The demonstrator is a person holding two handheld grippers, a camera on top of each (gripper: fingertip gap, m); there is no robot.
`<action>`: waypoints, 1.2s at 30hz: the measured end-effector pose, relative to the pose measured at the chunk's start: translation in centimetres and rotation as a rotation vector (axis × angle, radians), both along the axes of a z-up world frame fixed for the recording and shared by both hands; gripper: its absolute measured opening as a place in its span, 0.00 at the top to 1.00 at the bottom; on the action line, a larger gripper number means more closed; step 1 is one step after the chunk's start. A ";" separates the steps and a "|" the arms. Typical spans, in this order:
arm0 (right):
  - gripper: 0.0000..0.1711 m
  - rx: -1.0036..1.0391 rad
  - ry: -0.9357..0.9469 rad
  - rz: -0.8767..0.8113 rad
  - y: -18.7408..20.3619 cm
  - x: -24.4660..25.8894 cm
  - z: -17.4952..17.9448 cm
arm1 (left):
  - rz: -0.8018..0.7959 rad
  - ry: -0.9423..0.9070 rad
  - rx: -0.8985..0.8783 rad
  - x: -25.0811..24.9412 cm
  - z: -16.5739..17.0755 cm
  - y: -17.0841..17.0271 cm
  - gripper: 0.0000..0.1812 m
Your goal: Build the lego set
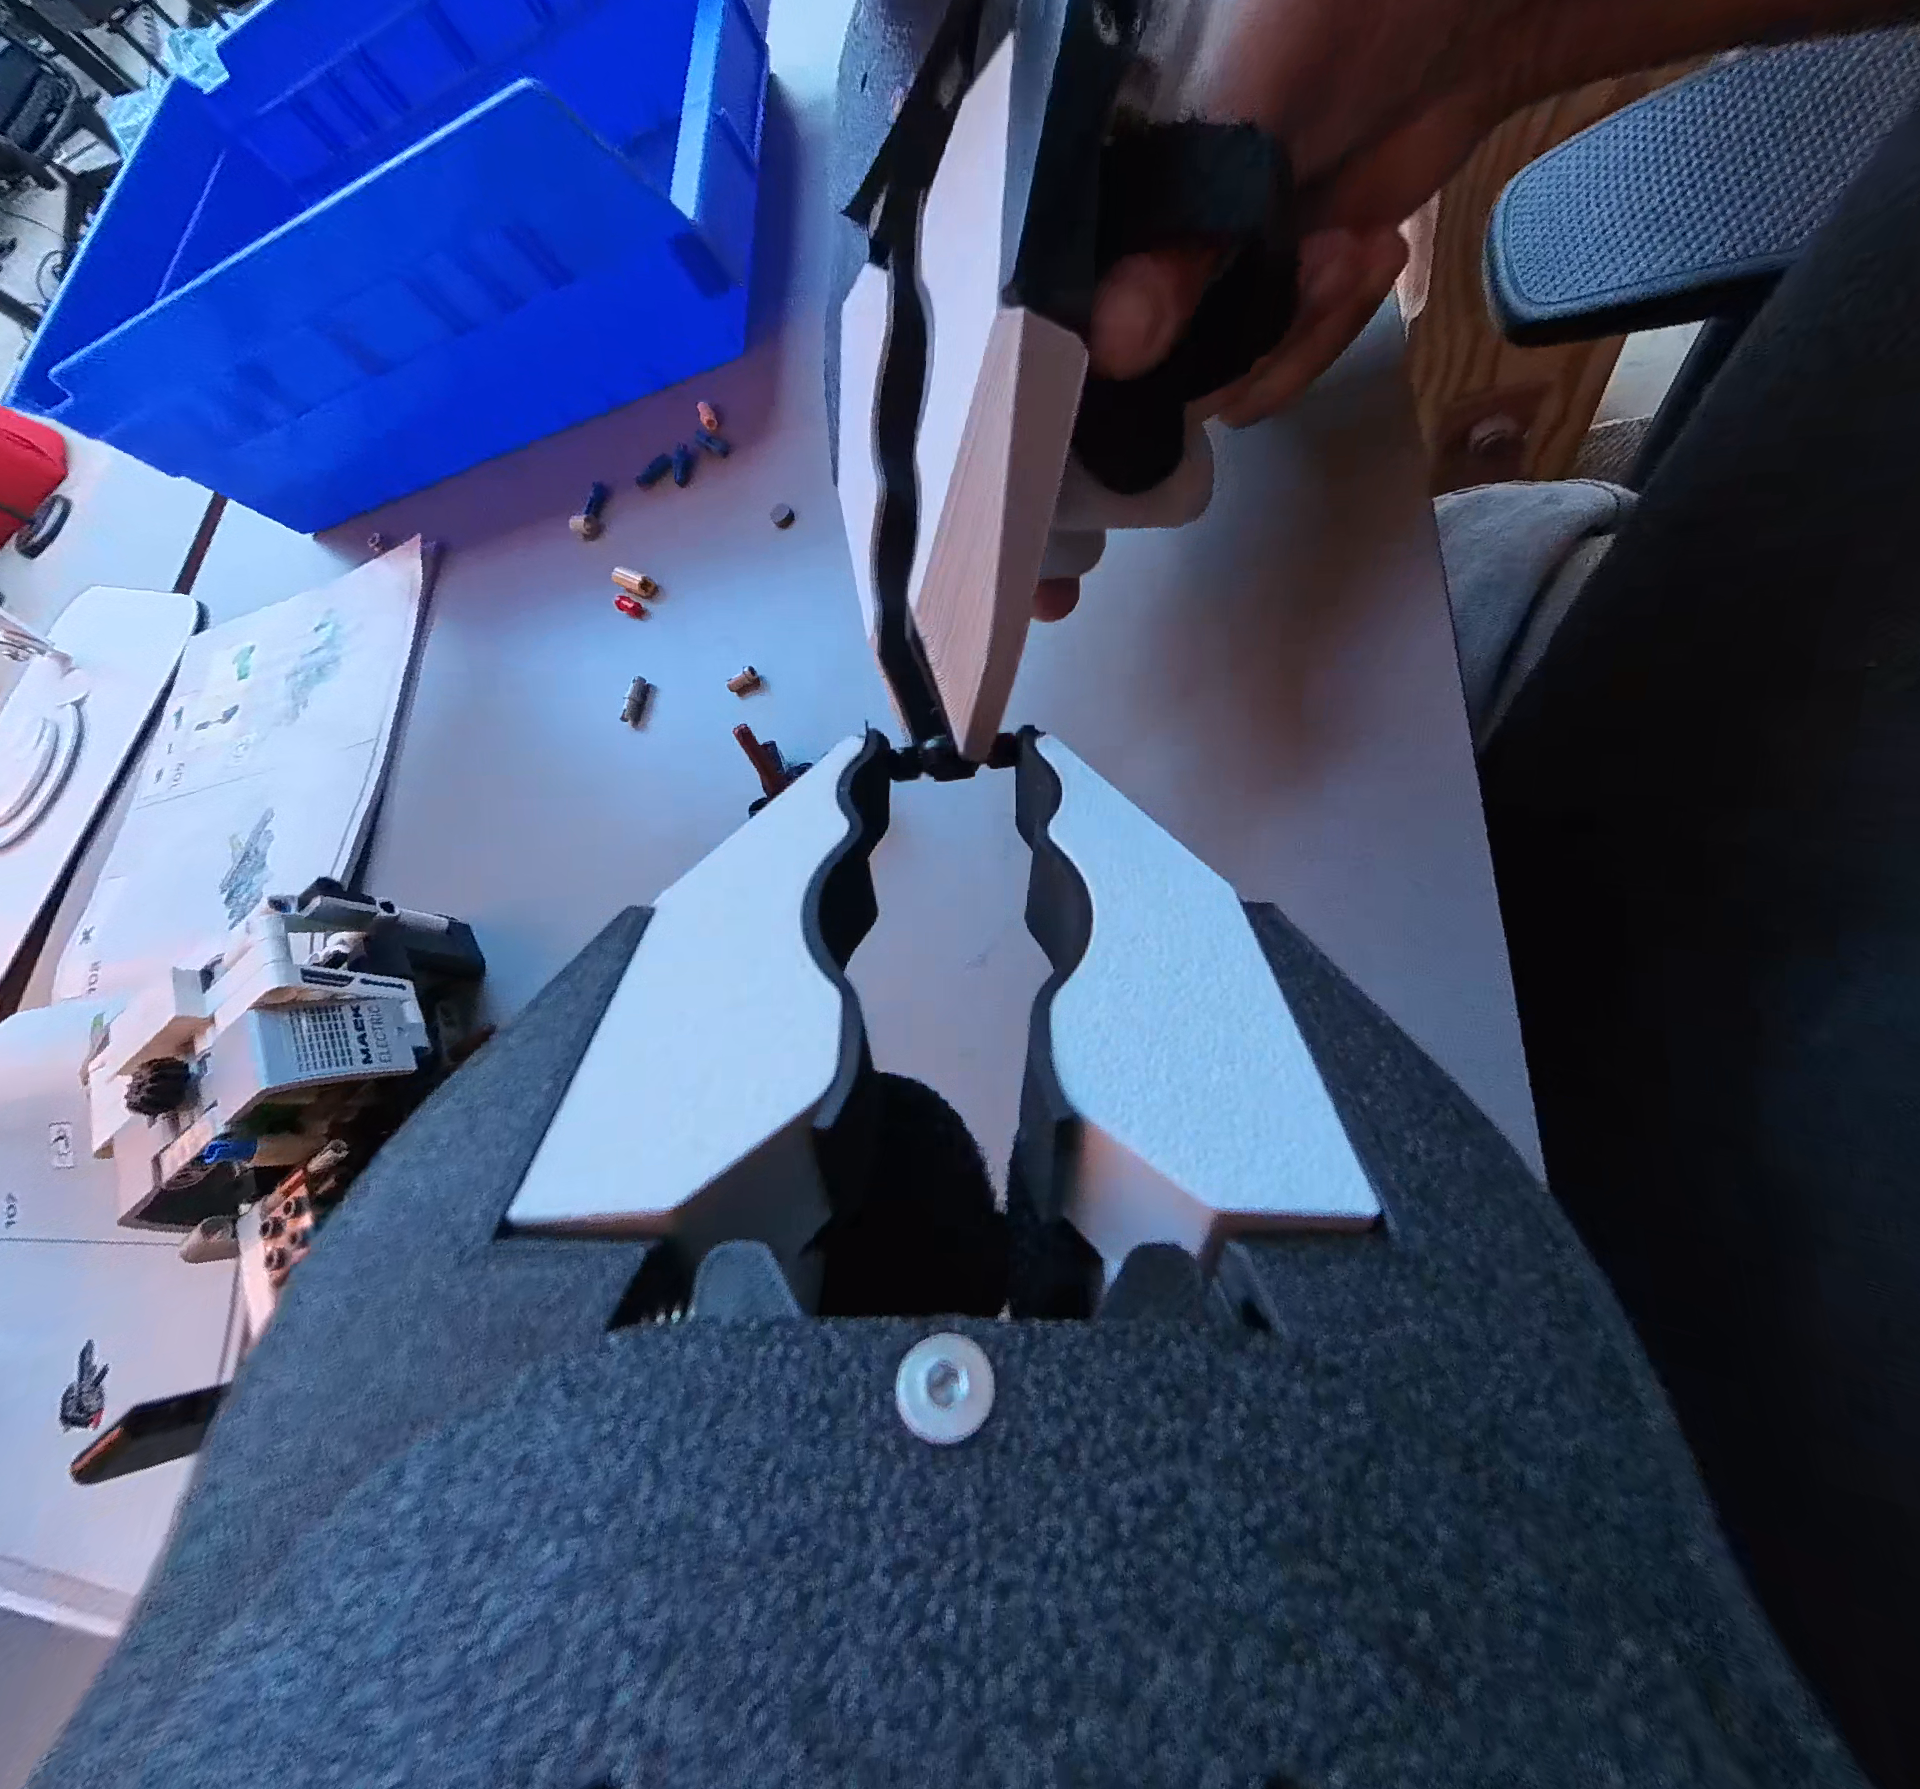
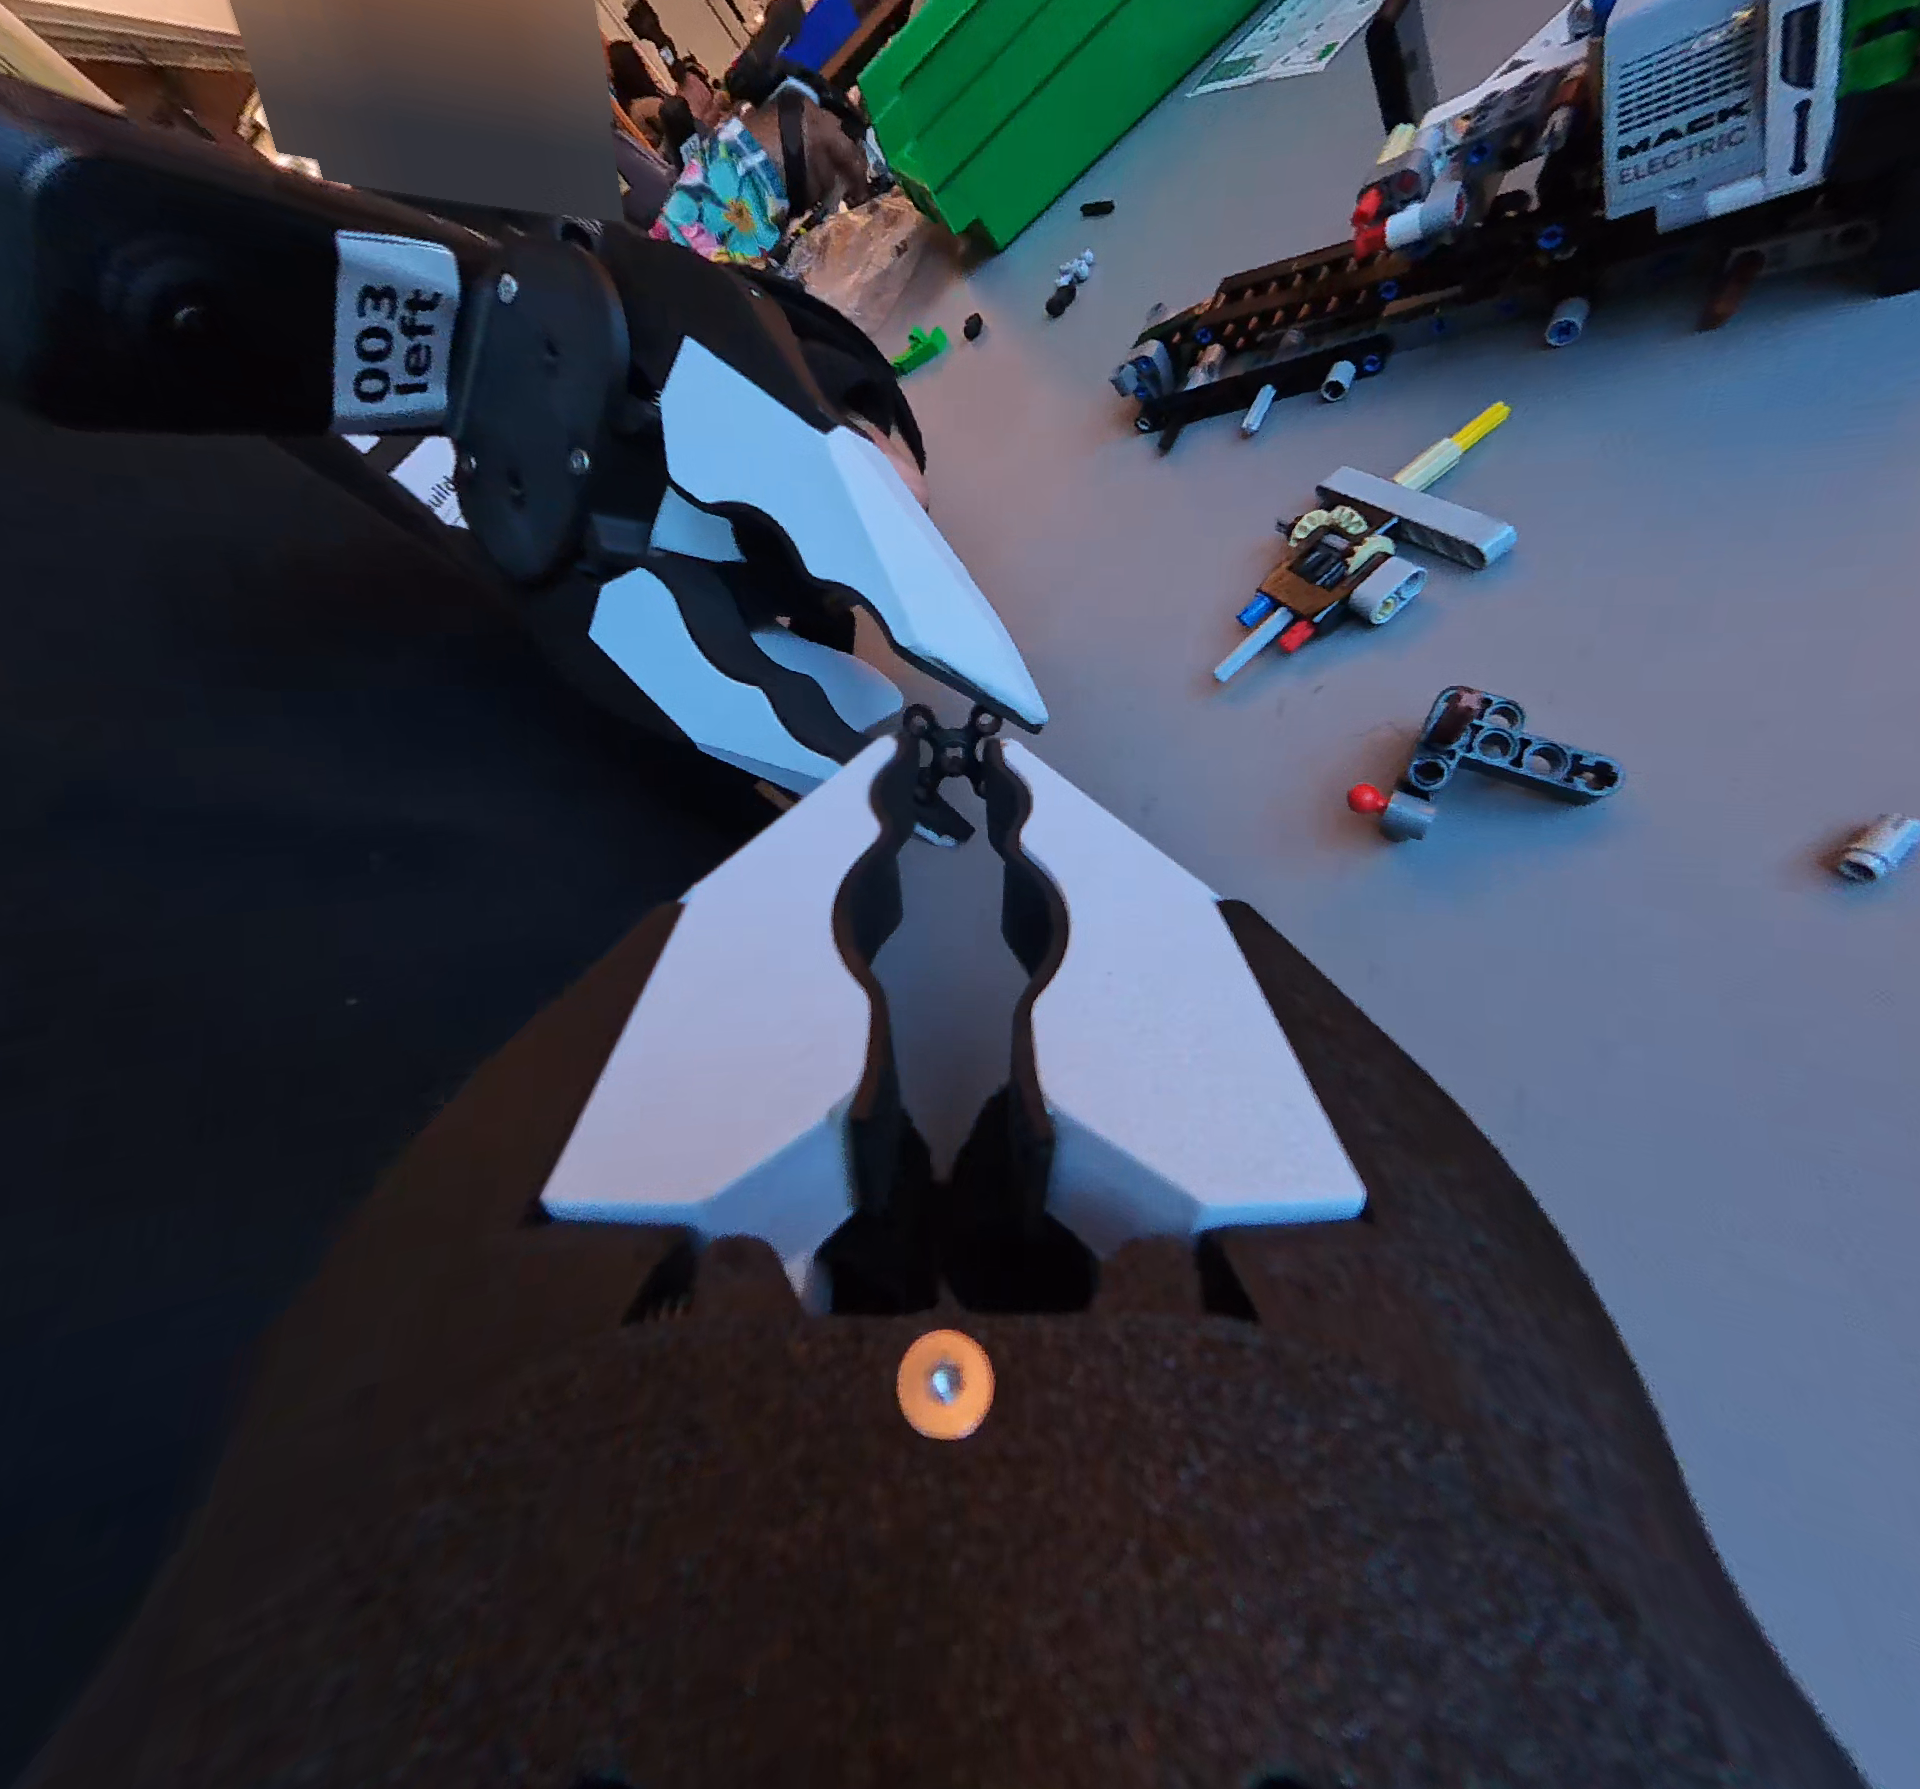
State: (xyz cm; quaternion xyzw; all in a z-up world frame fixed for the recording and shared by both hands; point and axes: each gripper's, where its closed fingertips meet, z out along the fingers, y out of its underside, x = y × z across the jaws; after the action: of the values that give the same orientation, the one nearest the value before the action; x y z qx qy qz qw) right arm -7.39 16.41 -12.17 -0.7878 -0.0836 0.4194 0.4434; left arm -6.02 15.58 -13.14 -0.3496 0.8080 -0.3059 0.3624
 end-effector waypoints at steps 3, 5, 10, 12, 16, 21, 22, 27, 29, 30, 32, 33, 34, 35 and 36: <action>0.94 -0.012 -0.011 -0.001 0.0 0.0 -0.2 | 0.007 0.010 0.041 0.1 -0.2 0.0 0.88; 0.93 -0.019 -0.020 -0.004 -0.1 0.1 -0.4 | 0.009 0.015 0.057 0.2 -0.4 0.0 0.88; 0.89 -0.030 -0.069 -0.041 0.2 0.5 -0.9 | 0.024 0.023 0.087 0.4 -0.8 0.3 0.88; 0.87 -0.038 -0.118 -0.062 0.4 0.8 -1.2 | 0.029 0.026 0.106 0.4 -1.0 0.5 0.88; 0.88 -0.038 -0.160 -0.050 0.3 0.6 -1.1 | 0.029 0.027 0.111 0.4 -1.0 0.4 0.88; 0.92 -0.028 -0.124 -0.040 0.3 0.5 -1.0 | 0.026 0.021 0.121 0.4 -0.9 0.4 0.88; 0.92 -0.026 -0.108 -0.040 0.3 0.5 -0.9 | 0.028 0.019 0.126 0.4 -0.8 0.4 0.88; 0.89 -0.047 -0.111 -0.043 0.2 0.4 -1.4 | 0.028 0.039 0.147 0.3 -1.2 0.4 0.88; 0.87 -0.059 -0.139 -0.047 0.3 0.4 -1.7 | 0.035 0.047 0.157 0.3 -1.4 0.4 0.88; 0.86 -0.062 -0.157 -0.055 0.4 0.5 -1.8 | 0.038 0.045 0.164 0.4 -1.4 0.5 0.88; 0.85 -0.067 -0.163 -0.060 0.4 0.5 -1.8 | 0.045 0.045 0.169 0.4 -1.4 0.7 0.88; 0.85 -0.073 -0.152 -0.061 0.4 0.5 -1.7 | 0.050 0.041 0.176 0.5 -1.4 0.7 0.88; 0.85 -0.078 -0.129 -0.059 0.5 0.4 -1.4 | 0.052 0.035 0.187 0.5 -1.4 0.8 0.88; 0.84 -0.079 -0.103 -0.054 0.5 0.2 -1.2 | 0.055 0.032 0.197 0.5 -1.4 0.8 0.88; 0.84 -0.080 -0.087 -0.052 0.5 0.1 -1.0 | 0.054 0.027 0.199 0.4 -1.4 0.8 0.88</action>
State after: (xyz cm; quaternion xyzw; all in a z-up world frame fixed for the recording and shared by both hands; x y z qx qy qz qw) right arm -7.30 16.95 -13.18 -0.8242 -0.0655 0.3762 0.4182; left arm -5.57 16.37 -14.50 -0.3376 0.8295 -0.2093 0.3926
